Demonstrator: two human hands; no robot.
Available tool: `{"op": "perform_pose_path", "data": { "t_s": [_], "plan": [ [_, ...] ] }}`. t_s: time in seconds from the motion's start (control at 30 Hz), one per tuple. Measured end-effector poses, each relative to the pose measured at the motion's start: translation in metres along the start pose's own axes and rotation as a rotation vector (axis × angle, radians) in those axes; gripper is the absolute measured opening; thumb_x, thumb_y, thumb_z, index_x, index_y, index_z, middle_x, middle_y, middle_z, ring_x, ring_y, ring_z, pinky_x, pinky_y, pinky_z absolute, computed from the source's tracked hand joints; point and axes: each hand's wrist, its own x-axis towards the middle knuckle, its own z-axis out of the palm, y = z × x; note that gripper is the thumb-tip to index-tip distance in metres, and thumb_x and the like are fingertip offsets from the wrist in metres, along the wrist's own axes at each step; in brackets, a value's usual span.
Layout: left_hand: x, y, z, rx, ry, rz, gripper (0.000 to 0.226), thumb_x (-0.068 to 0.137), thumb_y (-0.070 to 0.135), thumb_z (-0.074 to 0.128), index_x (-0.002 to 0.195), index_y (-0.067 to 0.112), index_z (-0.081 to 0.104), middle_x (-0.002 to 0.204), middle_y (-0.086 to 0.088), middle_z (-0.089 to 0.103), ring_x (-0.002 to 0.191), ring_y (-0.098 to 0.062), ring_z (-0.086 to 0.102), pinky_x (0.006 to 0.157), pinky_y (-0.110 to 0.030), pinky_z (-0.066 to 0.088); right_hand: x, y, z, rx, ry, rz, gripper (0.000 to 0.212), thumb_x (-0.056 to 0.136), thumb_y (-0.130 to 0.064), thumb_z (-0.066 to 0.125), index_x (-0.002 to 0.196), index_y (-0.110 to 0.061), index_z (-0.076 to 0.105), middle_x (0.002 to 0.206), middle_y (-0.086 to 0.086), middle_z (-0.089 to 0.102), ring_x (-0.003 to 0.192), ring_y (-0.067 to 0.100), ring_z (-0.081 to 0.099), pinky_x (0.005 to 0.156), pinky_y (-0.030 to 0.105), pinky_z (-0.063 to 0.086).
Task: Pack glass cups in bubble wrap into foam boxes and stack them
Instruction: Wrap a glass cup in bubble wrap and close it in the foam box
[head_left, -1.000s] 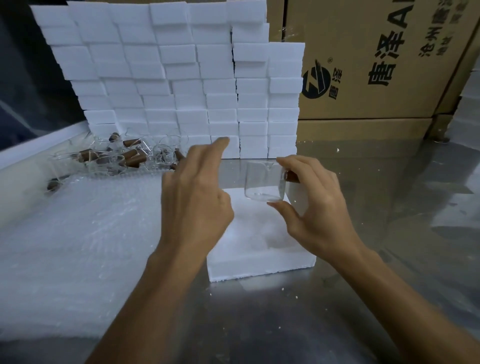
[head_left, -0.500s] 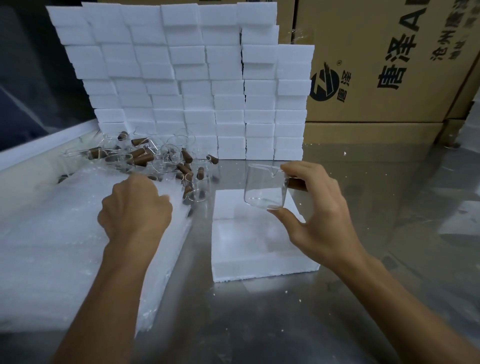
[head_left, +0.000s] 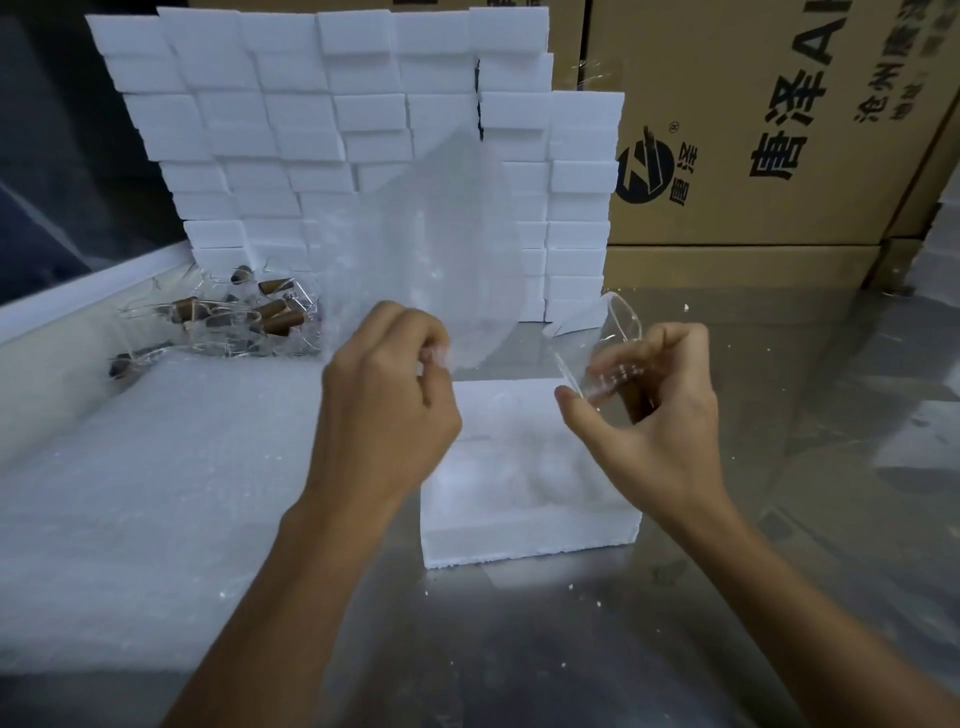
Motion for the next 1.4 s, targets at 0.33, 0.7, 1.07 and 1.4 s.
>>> {"op": "perform_pose_path", "data": {
  "t_s": [0.33,0.7,1.07,1.4],
  "plan": [
    [-0.022,0.013,0.029,0.081,-0.251,-0.296,0.044,0.083,0.036,0.066,0.052,0.019,0.039,0.062,0.001,0.051,0.059,-0.026,0.05,0.061,-0.034,0.043,0.004,0.003,-0.002,0.051,0.069,0.224,0.042,0.074,-0.021,0.088,0.079,-0.007,0.049,0.064,0.004,0.057,0.055,0.021,0.048,0.055,0.037,0.047],
    [-0.024,0.006,0.032,0.205,-0.271,-0.39,0.017,0.09,0.015,0.067,0.077,0.014,0.055,0.085,-0.007,0.065,0.083,-0.033,0.06,0.069,-0.037,0.04,0.003,0.003,-0.003,0.001,0.134,0.262,0.039,0.076,-0.02,0.086,0.08,-0.005,0.05,0.062,-0.005,0.057,0.055,0.009,0.046,0.054,0.024,0.045],
    [-0.024,0.001,0.03,0.001,-0.127,-0.363,0.029,0.076,0.0,0.08,0.063,0.011,0.057,0.072,-0.002,0.059,0.064,-0.024,0.058,0.06,-0.036,0.048,0.001,0.001,0.001,0.024,0.159,0.338,0.034,0.078,-0.03,0.084,0.077,-0.017,0.052,0.062,-0.01,0.055,0.057,0.009,0.045,0.055,0.025,0.045],
    [-0.023,0.021,0.037,-0.291,0.014,-0.214,0.047,0.073,0.022,0.087,0.054,0.008,0.047,0.057,0.0,0.052,0.053,-0.015,0.05,0.054,-0.032,0.045,-0.01,-0.023,0.024,0.215,0.074,0.661,0.077,0.048,-0.073,0.078,0.094,-0.018,0.053,0.086,-0.001,0.064,0.07,0.004,0.058,0.067,0.025,0.046]
  ]
}}
